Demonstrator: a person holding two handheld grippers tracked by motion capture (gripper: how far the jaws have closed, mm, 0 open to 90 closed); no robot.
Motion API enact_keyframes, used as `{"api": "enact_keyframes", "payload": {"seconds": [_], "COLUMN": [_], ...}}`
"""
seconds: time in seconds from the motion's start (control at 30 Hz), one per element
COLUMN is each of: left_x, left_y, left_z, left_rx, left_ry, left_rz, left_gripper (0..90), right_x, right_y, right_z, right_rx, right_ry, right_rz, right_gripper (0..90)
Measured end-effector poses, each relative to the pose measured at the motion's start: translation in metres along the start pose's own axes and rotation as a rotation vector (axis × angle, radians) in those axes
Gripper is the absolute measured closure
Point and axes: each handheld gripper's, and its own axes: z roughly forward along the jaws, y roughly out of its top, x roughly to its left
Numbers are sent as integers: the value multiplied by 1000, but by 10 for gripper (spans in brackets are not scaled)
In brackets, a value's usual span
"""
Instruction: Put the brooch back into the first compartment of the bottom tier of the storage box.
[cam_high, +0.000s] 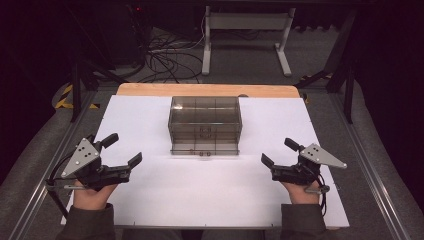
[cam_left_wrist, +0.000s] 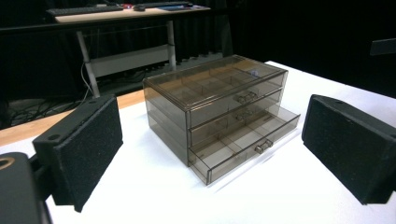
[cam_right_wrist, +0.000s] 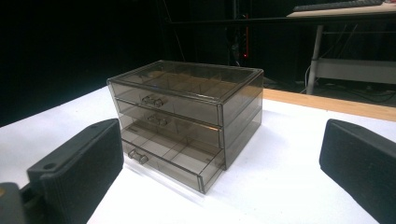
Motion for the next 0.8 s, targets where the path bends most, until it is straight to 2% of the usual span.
{"api": "enact_keyframes", "payload": {"seconds": [0.8], "left_x": [1], "left_y": [-2], "left_z": [1], "left_rx": [7], "left_ry": [-7], "left_rz": [1], "left_gripper": [63], "right_x": [-4], "right_y": [-1], "right_z": [-2], "right_rx": [12], "right_ry": [-8], "right_rz": [-10], "right_gripper": [2]}}
